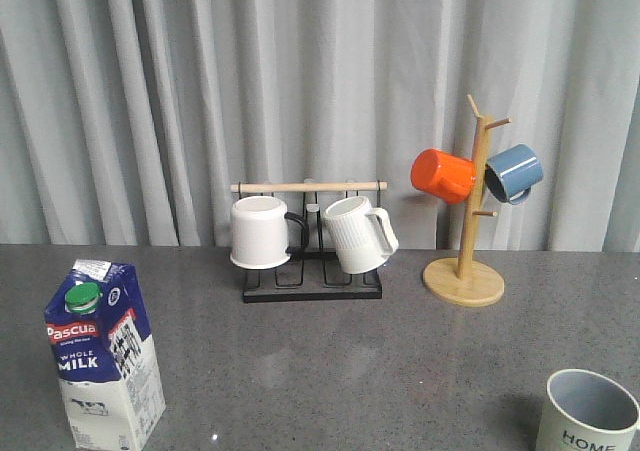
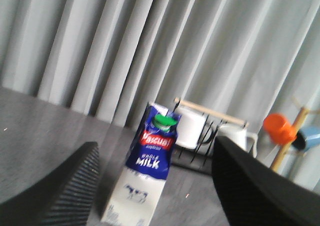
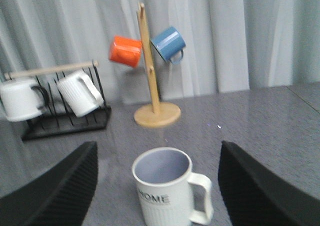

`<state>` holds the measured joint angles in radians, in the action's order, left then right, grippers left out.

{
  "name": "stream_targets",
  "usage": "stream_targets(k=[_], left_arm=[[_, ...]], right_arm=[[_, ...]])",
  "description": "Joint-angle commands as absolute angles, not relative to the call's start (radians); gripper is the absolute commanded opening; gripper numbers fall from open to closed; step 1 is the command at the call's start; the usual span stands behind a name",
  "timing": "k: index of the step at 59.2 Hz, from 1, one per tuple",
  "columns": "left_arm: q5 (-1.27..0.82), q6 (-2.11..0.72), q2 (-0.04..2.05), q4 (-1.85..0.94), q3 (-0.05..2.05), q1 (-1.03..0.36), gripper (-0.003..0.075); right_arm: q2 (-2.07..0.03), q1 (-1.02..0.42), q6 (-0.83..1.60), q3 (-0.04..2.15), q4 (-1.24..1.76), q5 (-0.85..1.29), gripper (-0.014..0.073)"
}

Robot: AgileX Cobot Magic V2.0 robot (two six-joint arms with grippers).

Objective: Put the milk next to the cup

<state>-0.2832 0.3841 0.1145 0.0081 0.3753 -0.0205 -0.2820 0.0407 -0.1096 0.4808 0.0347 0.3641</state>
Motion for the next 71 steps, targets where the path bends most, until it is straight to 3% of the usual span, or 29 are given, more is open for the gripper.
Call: stream_targets(k=[1, 14, 41, 71], left_arm=[[-0.280, 0.312, 0.231, 0.000, 0.479, -0.022, 0.0483], [-0.300, 0.253, 0.394, 0.000, 0.597, -0.022, 0.0483], [-0.309, 0.253, 0.416, 0.000, 0.595, -0.022, 0.0483], [-0.309, 0.253, 0.416, 0.000, 0.595, -0.022, 0.0483]], right_arm=[[-0.356, 0.046, -0.104, 0.592, -0.051, 0.435, 0.0507], [-0.563, 0.046, -0.128, 0.622, -0.131, 0.605, 0.0494], [-0.978, 0.048, -0.344, 0.568, -0.327, 0.344, 0.0488], [-1.066, 0.048, -0.606, 0.568, -0.638, 0.277, 0.0486]])
